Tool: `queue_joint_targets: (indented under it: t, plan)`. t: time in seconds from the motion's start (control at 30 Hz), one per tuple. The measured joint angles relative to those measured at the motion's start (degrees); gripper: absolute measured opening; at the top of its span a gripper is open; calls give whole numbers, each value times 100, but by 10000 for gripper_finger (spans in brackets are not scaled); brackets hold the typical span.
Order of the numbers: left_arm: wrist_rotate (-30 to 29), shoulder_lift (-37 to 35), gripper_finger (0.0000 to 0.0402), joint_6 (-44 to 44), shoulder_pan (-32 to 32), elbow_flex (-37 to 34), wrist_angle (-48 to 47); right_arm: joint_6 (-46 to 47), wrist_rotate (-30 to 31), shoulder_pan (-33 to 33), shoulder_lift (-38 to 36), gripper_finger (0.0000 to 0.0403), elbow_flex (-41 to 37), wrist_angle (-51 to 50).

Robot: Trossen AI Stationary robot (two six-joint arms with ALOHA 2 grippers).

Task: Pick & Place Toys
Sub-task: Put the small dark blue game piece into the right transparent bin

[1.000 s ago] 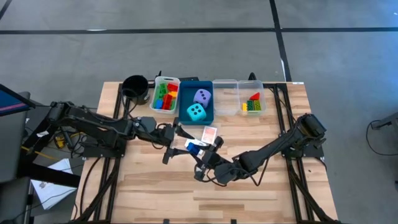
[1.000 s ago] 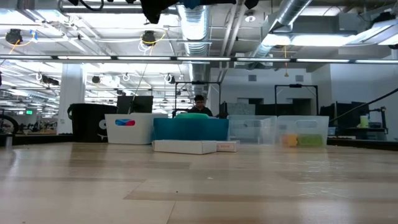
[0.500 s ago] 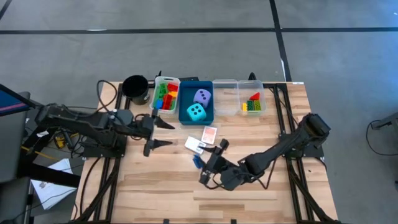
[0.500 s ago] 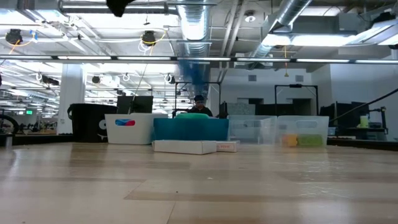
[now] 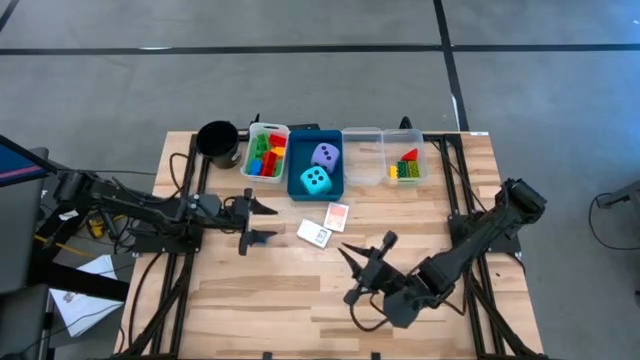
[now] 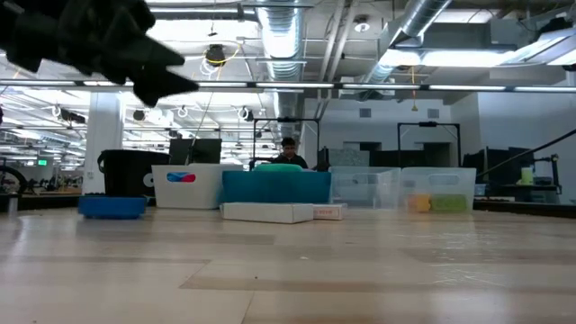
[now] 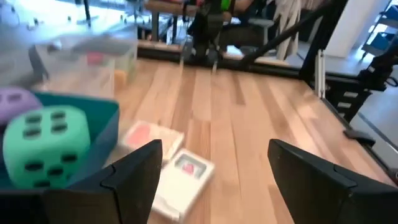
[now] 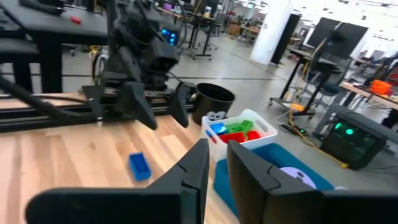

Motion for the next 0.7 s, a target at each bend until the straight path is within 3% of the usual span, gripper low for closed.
queue_joint_targets:
  t: [0.33,0.5,0.7]
  plan:
    - [-80,-2,285,-248,83,-604,-31,21,-160,-5,72,51,-2,-229]
    - [-163,-2,285,554,83,-610,-1187,24,-175,-57,70,51,-2,-245]
    - [-282,-2,286,626,83,-609,-2233,24,-306,-164,72,51,-2,-279]
